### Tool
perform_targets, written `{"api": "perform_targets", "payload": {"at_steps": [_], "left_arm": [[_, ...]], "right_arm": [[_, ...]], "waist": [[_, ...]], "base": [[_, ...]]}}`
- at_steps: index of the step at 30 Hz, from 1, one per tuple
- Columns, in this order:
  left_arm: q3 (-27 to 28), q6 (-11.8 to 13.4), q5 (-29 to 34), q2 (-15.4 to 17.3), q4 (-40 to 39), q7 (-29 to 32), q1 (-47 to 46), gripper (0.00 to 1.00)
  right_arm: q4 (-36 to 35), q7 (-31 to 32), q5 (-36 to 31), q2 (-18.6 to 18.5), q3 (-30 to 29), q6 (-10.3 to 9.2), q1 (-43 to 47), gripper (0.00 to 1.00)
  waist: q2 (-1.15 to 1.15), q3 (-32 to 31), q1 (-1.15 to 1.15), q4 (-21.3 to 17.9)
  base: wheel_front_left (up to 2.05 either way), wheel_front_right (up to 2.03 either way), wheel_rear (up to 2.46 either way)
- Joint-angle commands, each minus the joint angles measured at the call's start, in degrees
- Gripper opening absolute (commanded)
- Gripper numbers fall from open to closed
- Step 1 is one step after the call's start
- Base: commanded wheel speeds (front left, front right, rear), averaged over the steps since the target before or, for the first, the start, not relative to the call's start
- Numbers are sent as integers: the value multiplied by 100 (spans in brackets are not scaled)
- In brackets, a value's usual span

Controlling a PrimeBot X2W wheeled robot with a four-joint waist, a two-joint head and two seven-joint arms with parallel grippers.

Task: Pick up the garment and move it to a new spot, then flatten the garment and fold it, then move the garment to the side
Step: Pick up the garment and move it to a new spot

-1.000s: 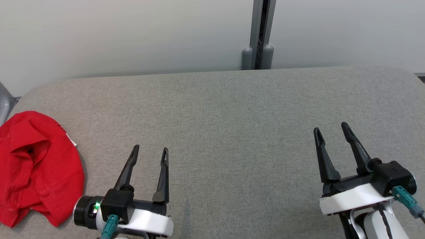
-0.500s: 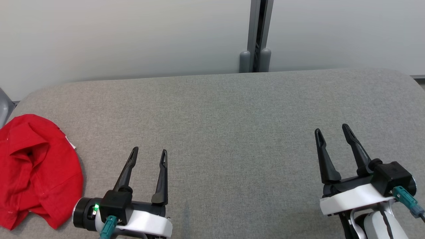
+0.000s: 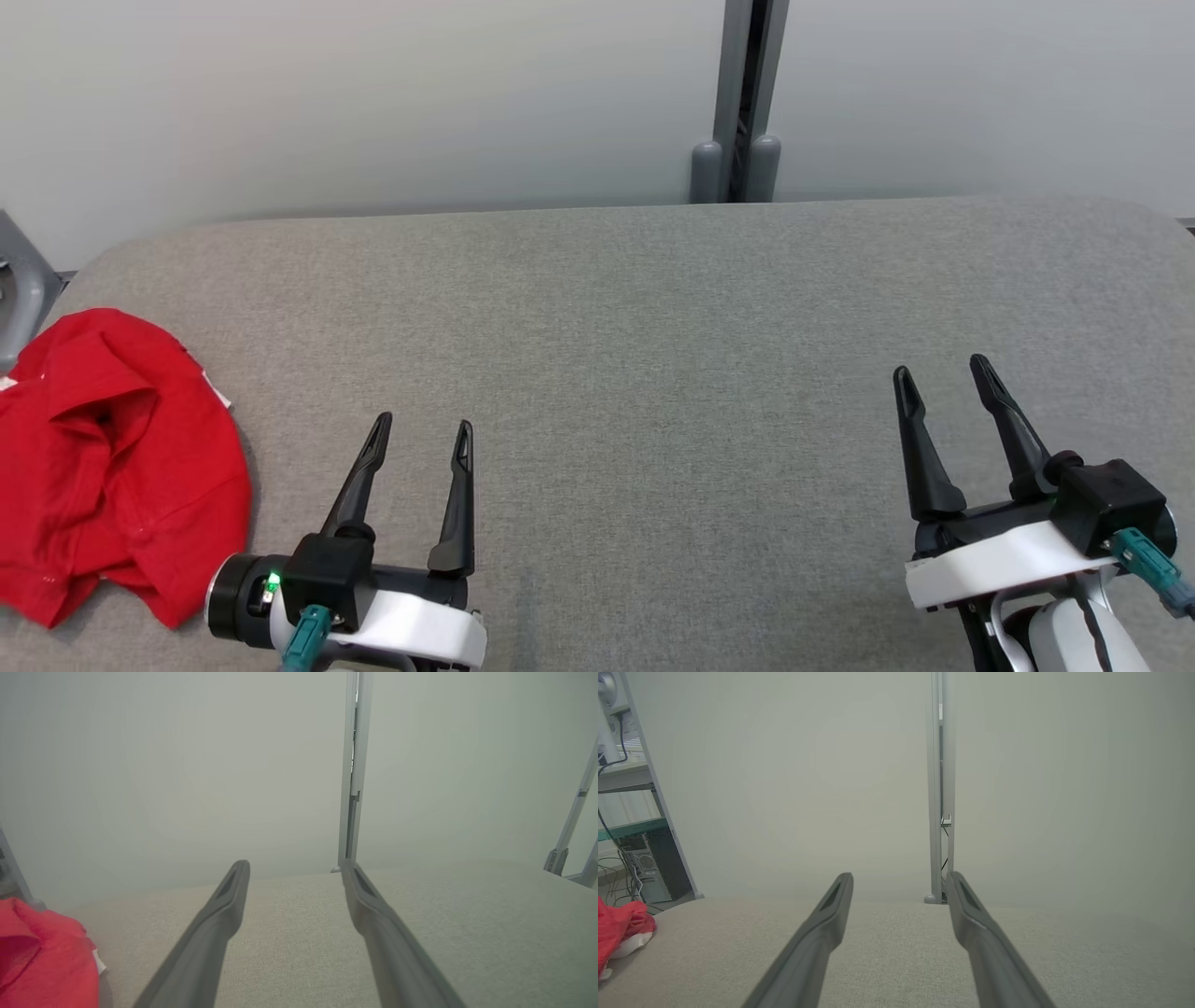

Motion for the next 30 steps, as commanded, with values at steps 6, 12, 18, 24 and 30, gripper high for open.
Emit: {"api": "perform_targets", "payload": {"at_steps": [6,12,18,24,30], "left_arm": [[68,13,-10,25,-34,-23,-100,100],[253,48,-31,22,-84,-23,11,100],[489,-32,94,22,-133,-23,149,100],[672,-118,127,22,-165,-23,268,100],[843,-31,113,16,-327,-22,383,100]], "right_arm": [[-115,-15,-36,-21,94,0,39,100],[-222,-14,-136,-25,417,0,76,100],[-250,-14,-223,-26,595,-2,79,100],[-268,-14,-110,-27,797,-2,134,100],[-171,-14,-72,-33,1159,-2,-53,100]], "waist": [[0,94,0,544],[0,56,0,1184],[0,-8,0,1841],[0,-55,0,2399],[0,101,0,2592]], "base": [[0,0,0],[0,0,0],[0,0,0],[0,0,0],[0,0,0]]}}
